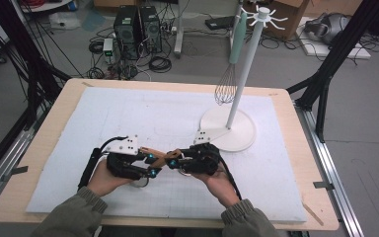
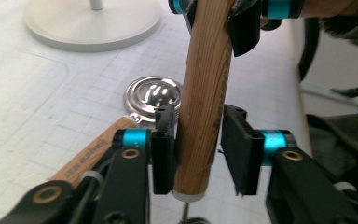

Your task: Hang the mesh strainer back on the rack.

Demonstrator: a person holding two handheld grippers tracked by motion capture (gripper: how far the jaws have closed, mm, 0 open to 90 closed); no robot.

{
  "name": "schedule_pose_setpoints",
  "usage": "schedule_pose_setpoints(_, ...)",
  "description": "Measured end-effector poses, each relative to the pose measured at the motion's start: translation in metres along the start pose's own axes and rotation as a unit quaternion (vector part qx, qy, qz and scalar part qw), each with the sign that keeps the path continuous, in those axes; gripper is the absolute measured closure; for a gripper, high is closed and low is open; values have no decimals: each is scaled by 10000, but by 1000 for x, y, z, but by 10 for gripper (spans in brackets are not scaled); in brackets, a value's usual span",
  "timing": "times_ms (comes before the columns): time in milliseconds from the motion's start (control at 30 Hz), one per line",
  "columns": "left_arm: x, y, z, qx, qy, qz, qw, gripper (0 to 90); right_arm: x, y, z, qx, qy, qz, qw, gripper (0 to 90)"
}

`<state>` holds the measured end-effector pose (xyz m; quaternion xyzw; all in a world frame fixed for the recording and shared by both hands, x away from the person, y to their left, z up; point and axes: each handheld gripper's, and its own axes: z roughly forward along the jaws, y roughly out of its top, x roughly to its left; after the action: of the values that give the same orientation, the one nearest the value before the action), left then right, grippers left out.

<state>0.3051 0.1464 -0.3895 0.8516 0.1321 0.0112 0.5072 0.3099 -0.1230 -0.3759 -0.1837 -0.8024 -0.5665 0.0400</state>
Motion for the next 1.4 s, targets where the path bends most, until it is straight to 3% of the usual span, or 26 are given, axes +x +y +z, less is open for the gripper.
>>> schedule_pose_setpoints(167, 1, -1, -1, 54, -50, 31, 10000, 662, 7, 6, -2, 66, -47, -240, 9997, 728)
schedule_pose_setpoints(300, 0, 1, -1, -38, -79, 88, 9999, 687, 10, 13, -5, 56, -68, -358, 9993, 728)
schedule_pose_setpoints(533, -4, 8, -1, -181, -110, 122, 9997, 713, 15, 24, -6, -127, -113, -491, 9987, 714)
schedule_pose_setpoints(733, -3, 8, -1, -216, -98, 84, 9997, 715, 15, 23, -4, -241, -184, -442, 9986, 702)
schedule_pose_setpoints(867, -3, 8, 1, -253, -131, 63, 9996, 717, 15, 23, 1, -173, -212, -443, 9986, 695)
schedule_pose_setpoints(1133, -3, 9, 1, -298, -132, 103, 9994, 714, 12, 22, 1, -243, -42, -279, 9993, 722)
schedule_pose_setpoints(1400, -3, 8, 2, -265, -91, 72, 9996, 688, 15, 28, -2, -109, -84, -447, 9989, 730)
